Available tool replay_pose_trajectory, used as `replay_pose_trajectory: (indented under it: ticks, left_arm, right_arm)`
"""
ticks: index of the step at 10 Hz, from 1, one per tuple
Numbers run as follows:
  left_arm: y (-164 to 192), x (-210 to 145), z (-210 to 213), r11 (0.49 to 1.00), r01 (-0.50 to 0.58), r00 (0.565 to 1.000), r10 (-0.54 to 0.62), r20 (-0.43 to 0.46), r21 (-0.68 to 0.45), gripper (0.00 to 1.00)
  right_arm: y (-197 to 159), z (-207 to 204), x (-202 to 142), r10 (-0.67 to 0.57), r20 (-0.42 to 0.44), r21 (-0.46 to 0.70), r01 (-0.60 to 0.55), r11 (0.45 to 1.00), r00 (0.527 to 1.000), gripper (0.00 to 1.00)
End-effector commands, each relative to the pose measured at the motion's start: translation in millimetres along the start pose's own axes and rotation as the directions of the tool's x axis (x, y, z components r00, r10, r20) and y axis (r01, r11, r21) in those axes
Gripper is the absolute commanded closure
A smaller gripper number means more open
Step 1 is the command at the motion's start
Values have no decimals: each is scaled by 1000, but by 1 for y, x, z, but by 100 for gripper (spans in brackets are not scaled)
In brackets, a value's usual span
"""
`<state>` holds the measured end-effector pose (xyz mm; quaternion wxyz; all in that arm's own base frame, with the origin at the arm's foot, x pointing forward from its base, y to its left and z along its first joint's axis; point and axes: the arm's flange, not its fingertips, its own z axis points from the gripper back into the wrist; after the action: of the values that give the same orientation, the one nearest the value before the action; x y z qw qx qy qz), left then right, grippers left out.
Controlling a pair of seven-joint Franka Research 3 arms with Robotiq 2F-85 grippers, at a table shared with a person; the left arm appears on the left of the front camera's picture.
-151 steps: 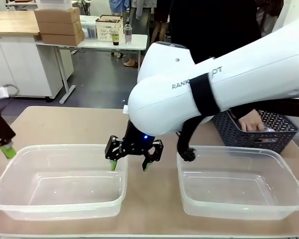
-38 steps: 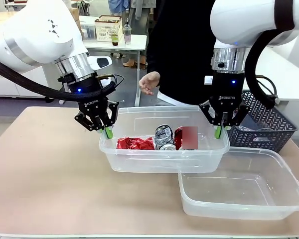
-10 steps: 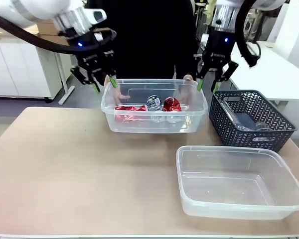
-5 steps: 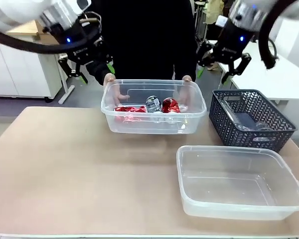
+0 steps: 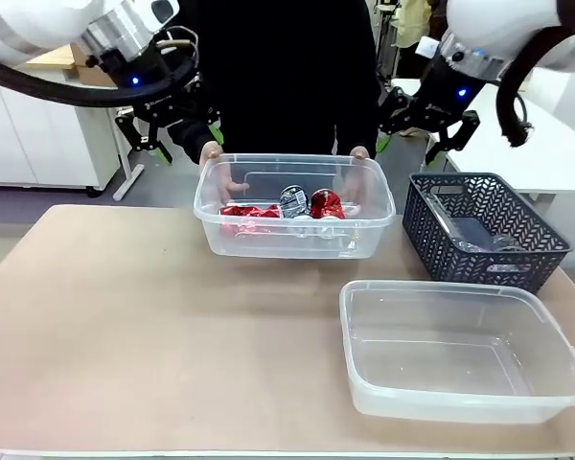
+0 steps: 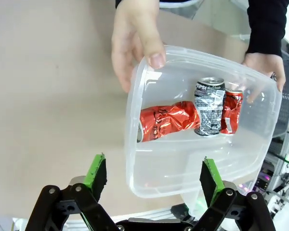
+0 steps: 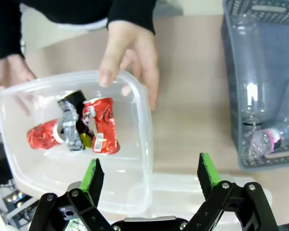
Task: Sort the waste into each basket.
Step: Pick up the Organizing box on the right side of the table and lift it.
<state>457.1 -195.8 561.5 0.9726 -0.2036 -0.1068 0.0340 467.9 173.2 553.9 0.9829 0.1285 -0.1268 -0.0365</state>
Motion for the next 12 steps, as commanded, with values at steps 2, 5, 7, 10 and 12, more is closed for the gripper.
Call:
replay_pose_trajectory:
  ticks: [2, 5, 7, 10, 12]
  left_arm:
    - [1, 3, 3, 1000, -9, 1000, 9, 0, 7, 0]
    - [0, 1, 0, 1000, -1, 1000, 1, -1, 0, 0]
    - [-40, -57, 34, 999, -20, 999, 21, -28, 26, 0]
    - [-100, -115, -2, 999, -27, 975, 36, -220, 42, 0]
    - [-143, -155, -58, 995, 27, 963, 0, -270, 98, 0]
  right_arm:
    - [2, 6, 3, -21, -8, 1, 21, 1000, 1000, 0]
    - [1, 3, 0, 2, -9, -1, -2, 1000, 1000, 2]
    - [-32, 66, -71, 158, -72, -58, -162, 985, 985, 0]
    - [-86, 93, -153, 232, -106, -261, -252, 932, 967, 0]
    - [-116, 87, -189, 246, -97, -314, -264, 912, 964, 0]
